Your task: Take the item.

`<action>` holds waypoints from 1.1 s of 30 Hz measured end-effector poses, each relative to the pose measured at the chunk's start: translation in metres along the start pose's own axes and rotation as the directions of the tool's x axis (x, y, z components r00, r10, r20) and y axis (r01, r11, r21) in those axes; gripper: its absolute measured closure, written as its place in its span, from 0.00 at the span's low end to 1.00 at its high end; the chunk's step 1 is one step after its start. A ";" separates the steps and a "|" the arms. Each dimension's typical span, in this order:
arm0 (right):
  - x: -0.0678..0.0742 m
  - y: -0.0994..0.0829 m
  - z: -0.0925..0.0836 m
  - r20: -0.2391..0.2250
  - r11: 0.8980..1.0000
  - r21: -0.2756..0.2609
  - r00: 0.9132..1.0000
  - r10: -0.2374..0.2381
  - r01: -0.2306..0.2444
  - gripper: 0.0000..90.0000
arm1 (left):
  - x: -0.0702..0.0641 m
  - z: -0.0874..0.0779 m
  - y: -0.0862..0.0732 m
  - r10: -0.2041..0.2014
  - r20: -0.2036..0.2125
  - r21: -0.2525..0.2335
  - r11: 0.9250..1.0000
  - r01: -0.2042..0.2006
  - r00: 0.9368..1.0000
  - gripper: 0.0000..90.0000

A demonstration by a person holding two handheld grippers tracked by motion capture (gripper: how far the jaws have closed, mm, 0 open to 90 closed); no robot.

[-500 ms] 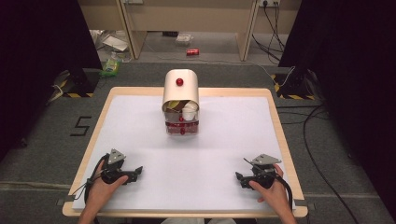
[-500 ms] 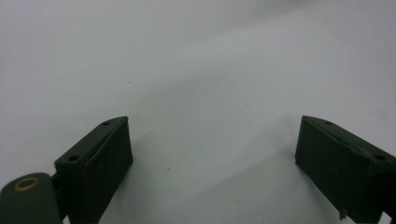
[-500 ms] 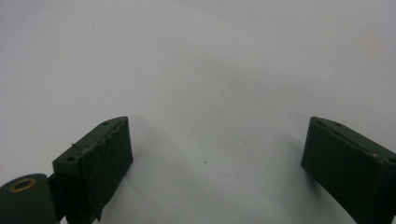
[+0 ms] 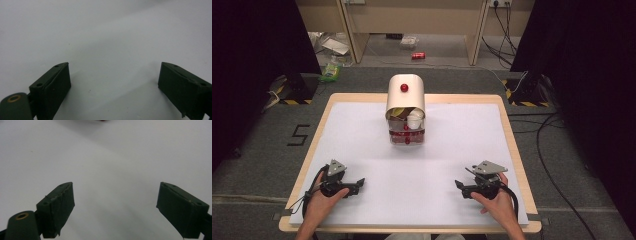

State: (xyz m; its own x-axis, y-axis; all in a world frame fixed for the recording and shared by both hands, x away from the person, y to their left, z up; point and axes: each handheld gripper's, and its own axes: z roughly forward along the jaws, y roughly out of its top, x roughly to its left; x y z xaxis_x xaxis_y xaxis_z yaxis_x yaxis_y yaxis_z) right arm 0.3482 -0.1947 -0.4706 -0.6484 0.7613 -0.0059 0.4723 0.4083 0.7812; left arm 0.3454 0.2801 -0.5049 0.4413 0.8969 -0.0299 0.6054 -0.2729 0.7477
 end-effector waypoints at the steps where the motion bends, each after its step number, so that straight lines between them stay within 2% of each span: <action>1: 0.000 0.000 0.000 0.000 1.000 0.000 1.000 0.000 0.000 0.17 | 0.000 0.000 0.000 0.000 0.000 0.000 1.000 0.000 1.000 0.11; 2: 0.004 0.008 0.001 -0.017 1.000 -0.008 1.000 -0.021 0.021 0.17 | 0.000 0.000 0.000 0.000 0.000 0.000 1.000 0.000 1.000 0.11; 4: 0.006 0.011 0.001 -0.020 1.000 -0.002 0.999 -0.029 0.029 0.17 | 0.000 0.000 0.000 0.000 0.000 0.000 1.000 0.000 1.000 0.11; 5: 0.012 0.022 0.001 -0.038 0.998 -0.011 0.997 -0.067 0.066 0.17 | 0.000 0.000 0.000 0.000 -0.001 0.000 1.000 0.000 1.000 0.11; 8: 0.020 0.037 0.002 -0.069 0.995 -0.040 0.993 -0.098 0.095 0.17 | 0.000 0.000 0.000 0.000 -0.001 0.000 1.000 0.000 1.000 0.11; 16: 0.034 0.077 0.010 -0.090 0.987 -0.097 0.986 -0.141 0.132 0.17 | 0.000 0.000 0.000 0.000 0.000 0.000 1.000 0.000 1.000 0.11; 26: 0.043 0.102 0.019 -0.099 0.980 -0.120 0.981 -0.170 0.158 0.19 | 0.000 0.000 0.000 -0.002 0.000 -0.001 1.000 0.002 1.000 0.11; 33: 0.052 0.122 0.023 -0.116 0.972 -0.153 0.973 -0.199 0.181 0.21 | 0.000 0.000 0.000 -0.003 0.000 -0.002 1.000 0.003 1.000 0.11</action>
State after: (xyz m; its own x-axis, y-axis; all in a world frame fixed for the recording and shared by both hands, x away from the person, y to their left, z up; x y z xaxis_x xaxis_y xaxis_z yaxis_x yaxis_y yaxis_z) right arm 0.3861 -0.0939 -0.3898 -0.7942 0.6011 -0.0891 0.2505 0.4573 0.8533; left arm 0.3454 0.2802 -0.5049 0.4396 0.8976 -0.0326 0.6057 -0.2694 0.7487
